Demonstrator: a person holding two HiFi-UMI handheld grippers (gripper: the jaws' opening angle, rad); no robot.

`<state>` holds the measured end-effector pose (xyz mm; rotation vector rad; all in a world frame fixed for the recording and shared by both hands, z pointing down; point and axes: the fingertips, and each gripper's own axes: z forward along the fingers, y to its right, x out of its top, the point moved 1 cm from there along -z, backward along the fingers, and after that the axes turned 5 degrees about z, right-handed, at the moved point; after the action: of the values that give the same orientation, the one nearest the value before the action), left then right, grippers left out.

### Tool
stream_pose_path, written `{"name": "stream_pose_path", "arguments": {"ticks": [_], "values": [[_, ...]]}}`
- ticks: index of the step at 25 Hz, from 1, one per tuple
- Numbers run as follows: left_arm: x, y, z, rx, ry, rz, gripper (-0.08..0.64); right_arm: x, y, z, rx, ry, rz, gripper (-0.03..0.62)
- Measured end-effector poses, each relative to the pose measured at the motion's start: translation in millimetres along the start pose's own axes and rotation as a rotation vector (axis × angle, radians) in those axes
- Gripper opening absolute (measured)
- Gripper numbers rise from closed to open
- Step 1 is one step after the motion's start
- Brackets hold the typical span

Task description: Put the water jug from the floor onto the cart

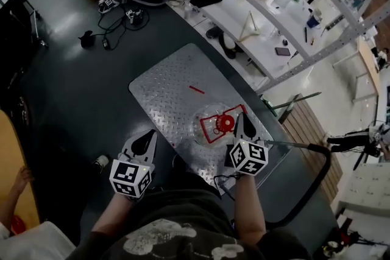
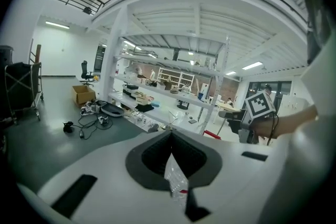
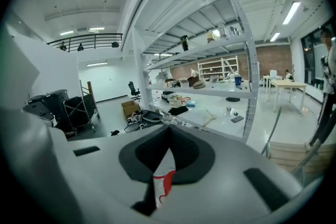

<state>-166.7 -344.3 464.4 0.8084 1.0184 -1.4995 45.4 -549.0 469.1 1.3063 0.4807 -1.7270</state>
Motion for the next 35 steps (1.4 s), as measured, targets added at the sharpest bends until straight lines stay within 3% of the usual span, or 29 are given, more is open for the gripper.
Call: {"name": "stream_pose_path", "arguments": {"ticks": [8,16,23,29,35], "values": [[-36,-11,-89,0.053,0.01,-0.023,0.008,-18,-59,-59,0.063,0.023,-0.023,-0.009],[-48,-20,-176,0.083,0.051,-0.019,0.008,-39,-118,-118,0.106,0.03,-0.031,-0.009],[-61,-16,-217,-0.009,0.072,0.02,0.008,-51,-140,-191,0.041,0.09,-0.042,-0.009],[-63,10,-219,-0.119,0.057,0.067,0.009,-73,-121,-258,-0.059,0.097,-0.006,-0.009],[-51,40,-206,-0.159,0.068,0.097,0.009,-79,-96,-284,-0.086,0.087,0.009,-0.009]]}}
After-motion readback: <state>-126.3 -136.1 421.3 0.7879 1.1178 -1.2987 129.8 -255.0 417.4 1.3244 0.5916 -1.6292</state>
